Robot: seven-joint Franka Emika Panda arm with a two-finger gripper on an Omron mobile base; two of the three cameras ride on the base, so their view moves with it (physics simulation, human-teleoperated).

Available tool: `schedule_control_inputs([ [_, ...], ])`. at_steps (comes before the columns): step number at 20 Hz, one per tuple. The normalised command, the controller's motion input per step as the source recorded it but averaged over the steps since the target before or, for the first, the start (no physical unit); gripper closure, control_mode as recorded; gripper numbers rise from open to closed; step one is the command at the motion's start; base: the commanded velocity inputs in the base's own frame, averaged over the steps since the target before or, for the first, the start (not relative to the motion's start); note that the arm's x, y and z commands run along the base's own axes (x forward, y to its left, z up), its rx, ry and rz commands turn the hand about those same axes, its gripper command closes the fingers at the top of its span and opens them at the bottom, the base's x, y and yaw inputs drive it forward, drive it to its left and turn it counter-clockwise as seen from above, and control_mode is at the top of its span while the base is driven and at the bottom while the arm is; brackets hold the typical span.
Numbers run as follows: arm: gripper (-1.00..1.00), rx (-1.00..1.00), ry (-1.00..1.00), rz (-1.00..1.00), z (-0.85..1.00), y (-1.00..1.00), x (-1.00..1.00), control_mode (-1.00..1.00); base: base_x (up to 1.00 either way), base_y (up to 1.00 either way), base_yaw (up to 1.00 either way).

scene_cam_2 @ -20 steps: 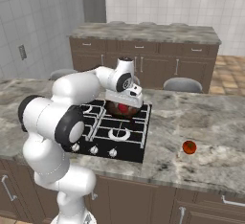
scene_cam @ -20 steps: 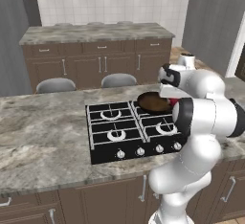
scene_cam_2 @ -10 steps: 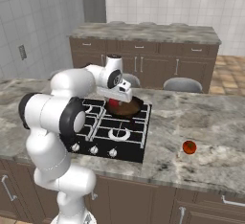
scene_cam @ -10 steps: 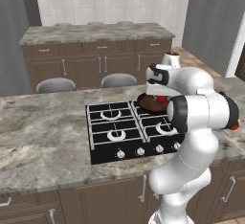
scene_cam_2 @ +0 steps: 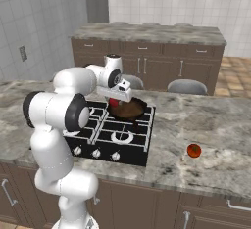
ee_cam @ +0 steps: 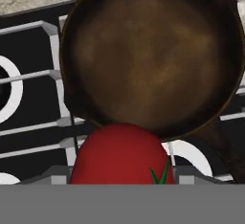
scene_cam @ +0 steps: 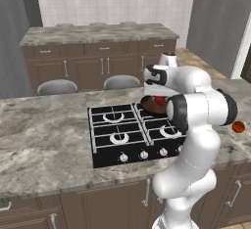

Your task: Put the tomato and tomato in the pan. Then turn on the rear right burner and set the heat to medium.

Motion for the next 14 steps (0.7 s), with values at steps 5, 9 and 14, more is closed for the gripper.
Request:
schedule_control_inputs([
  [5, 1.0, 0.0, 0.0, -0.01, 0.0, 0.0, 0.3, -1.0, 0.0, 0.0, 0.0],
  [9, 1.0, 0.0, 0.0, -0.03, -0.02, 0.0, 0.33, -1.0, 0.0, 0.0, 0.0],
  [14, 1.0, 0.0, 0.0, 0.0, -0.18, 0.0, 0.16, -1.0, 0.0, 0.0, 0.0],
])
